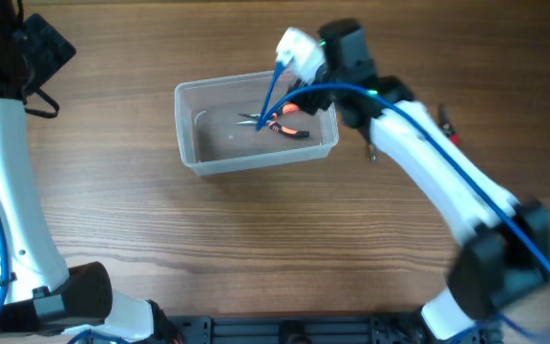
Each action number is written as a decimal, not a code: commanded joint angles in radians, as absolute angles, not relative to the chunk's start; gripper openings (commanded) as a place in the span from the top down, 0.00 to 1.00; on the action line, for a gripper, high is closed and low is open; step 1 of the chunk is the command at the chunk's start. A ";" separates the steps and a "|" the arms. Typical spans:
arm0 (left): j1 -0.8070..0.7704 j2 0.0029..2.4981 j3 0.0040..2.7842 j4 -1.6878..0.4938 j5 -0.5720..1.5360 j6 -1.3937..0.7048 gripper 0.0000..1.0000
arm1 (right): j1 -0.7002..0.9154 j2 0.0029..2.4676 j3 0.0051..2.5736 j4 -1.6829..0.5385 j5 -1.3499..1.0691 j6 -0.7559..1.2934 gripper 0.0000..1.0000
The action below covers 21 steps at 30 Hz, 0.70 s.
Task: Pack container
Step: 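Move the right gripper back over the red-handled snips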
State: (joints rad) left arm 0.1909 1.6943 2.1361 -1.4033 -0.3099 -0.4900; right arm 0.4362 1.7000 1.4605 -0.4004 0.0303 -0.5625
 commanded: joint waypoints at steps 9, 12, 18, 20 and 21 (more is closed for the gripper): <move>0.195 1.700 2.147 -1.404 -0.318 -0.471 0.00 | 0.135 1.336 1.501 -0.745 0.038 -0.147 0.00; 0.195 1.700 2.147 -1.404 -0.318 -0.471 0.00 | -0.049 1.370 1.475 -0.821 0.037 0.004 0.00; 0.195 1.700 2.147 -1.404 -0.318 -0.471 0.00 | -0.304 1.576 1.464 -0.904 -0.091 0.136 0.01; 0.195 1.700 2.147 -1.404 -0.318 -0.471 0.00 | -0.330 1.654 1.464 -0.933 -0.104 0.131 0.01; 0.195 1.700 2.147 -1.404 -0.318 -0.471 0.00 | -0.337 1.690 1.465 -0.953 -0.107 0.132 0.01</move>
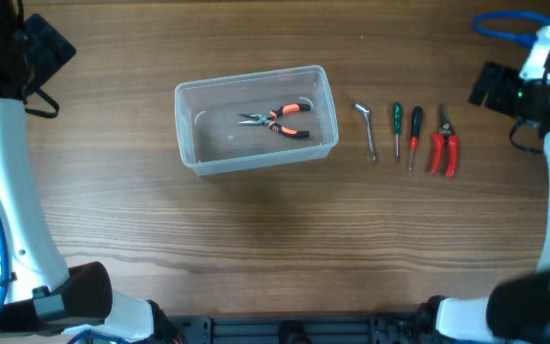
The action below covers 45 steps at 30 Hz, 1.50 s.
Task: Pack container
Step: 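Move the right gripper back over the red-handled snips, then grasp the red-handled snips with the right gripper and lift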
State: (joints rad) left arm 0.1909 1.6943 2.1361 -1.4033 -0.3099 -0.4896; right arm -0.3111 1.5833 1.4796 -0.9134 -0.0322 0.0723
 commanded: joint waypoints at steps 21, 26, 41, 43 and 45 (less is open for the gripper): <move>0.195 1.700 2.147 -1.404 -0.318 -0.471 0.00 | -0.340 1.893 1.447 -1.036 0.038 -0.095 0.11; 0.195 1.700 2.147 -1.404 -0.318 -0.471 0.00 | -0.340 1.895 1.393 -0.990 0.025 -0.106 0.12; 0.195 1.700 2.147 -1.404 -0.318 -0.471 0.00 | -0.340 2.005 1.327 -0.906 0.031 -0.133 0.12; 0.195 1.700 2.147 -1.404 -0.318 -0.471 0.00 | -0.340 2.022 1.327 -0.901 0.036 -0.133 0.13; 0.195 1.700 2.147 -1.404 -0.318 -0.471 0.00 | -0.340 2.029 1.327 -0.896 0.043 -0.132 0.14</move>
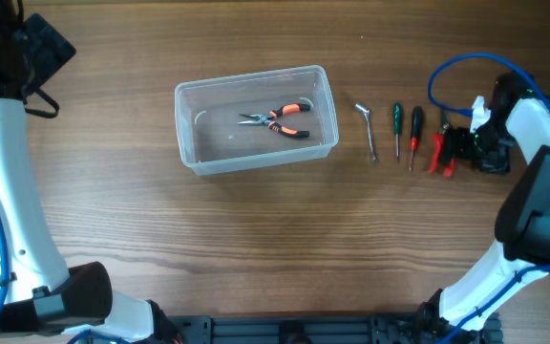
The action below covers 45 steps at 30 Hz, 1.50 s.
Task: Pack container
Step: 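Grasp the red-handled snips with the right gripper and lift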
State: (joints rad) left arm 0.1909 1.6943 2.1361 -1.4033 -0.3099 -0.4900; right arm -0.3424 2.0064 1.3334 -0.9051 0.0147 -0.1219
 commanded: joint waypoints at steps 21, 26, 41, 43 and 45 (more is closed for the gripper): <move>0.195 1.700 2.147 -1.404 -0.318 -0.471 0.00 | -0.340 2.029 1.327 -0.883 0.054 -0.131 0.78; 0.195 1.700 2.147 -1.404 -0.318 -0.471 0.00 | -0.340 2.029 1.327 -0.891 0.054 -0.131 0.89; 0.195 1.700 2.147 -1.404 -0.318 -0.471 0.00 | -0.340 2.019 1.333 -0.907 0.043 -0.126 0.96; 0.195 1.700 2.147 -1.404 -0.318 -0.471 0.00 | -0.340 2.003 1.351 -0.911 0.003 -0.123 0.96; 0.195 1.700 2.147 -1.404 -0.318 -0.471 0.00 | -0.340 1.983 1.372 -0.917 -0.029 -0.115 0.96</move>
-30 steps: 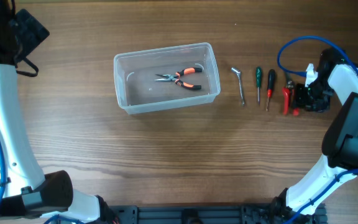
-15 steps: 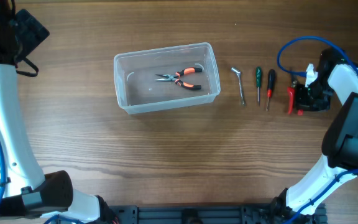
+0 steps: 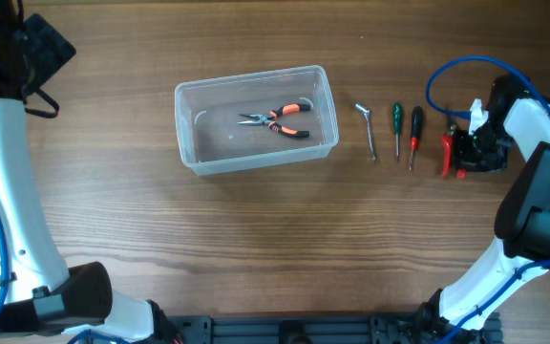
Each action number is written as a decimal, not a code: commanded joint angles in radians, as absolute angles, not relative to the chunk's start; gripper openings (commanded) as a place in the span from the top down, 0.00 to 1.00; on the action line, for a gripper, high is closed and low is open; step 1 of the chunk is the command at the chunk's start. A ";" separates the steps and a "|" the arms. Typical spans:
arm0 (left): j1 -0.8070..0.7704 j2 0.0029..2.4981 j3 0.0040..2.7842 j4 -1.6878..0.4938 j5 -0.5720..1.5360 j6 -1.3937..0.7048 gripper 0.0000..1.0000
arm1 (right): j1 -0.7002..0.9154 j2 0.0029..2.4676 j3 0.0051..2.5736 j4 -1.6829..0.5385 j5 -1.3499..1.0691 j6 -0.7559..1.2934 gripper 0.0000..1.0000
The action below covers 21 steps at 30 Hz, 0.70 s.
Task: Pack container
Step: 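Grasp the red-handled snips with the right gripper and lift, then carry the snips into the container and open the right gripper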
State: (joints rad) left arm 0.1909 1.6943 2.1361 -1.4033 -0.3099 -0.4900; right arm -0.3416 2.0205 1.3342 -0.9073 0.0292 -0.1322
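A clear plastic container sits left of centre, and orange-and-black pliers lie inside it. To its right lie a metal hex key, a green screwdriver and a black-and-red screwdriver in a row. My right gripper is down at the right end of that row, shut on the red cutters, which show narrow and turned on edge. My left gripper stays at the far left corner; its fingers are too dark to read.
The left arm's white links run down the left edge. A blue cable loops above the right wrist. Bare wooden table lies in front of the container and tools.
The right gripper, then just beside the flat-lying red cutters, now has them between its fingers. The cutters have shifted slightly right and turned on edge. Nothing else moved.
The right gripper was over the container with the pliers lying inside. Then it was away at the far right corner, with the remaining tools in a row. It was later down beside the red cutters, and now it holds them.
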 commanded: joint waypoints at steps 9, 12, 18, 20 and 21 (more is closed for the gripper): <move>0.195 1.700 2.147 -1.404 -0.318 -0.471 0.00 | -0.340 1.792 1.458 -0.929 -0.165 -0.094 0.96; 0.195 1.700 2.147 -1.404 -0.318 -0.471 0.00 | -0.332 1.720 1.499 -0.962 -0.240 -0.075 0.96; 0.195 1.700 2.147 -1.404 -0.318 -0.471 0.00 | -0.227 1.554 1.607 -0.962 -0.428 -0.100 0.96; 0.195 1.700 2.147 -1.404 -0.318 -0.471 0.00 | -0.158 1.520 1.666 -0.952 -0.491 -0.181 0.96; 0.195 1.700 2.147 -1.404 -0.318 -0.471 0.00 | -0.115 1.509 1.696 -0.940 -0.511 -0.212 0.96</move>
State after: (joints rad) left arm 0.1909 1.6943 2.1361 -1.4033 -0.3099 -0.4900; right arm -0.2276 1.5791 1.5909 -0.9680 -0.3294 -0.1032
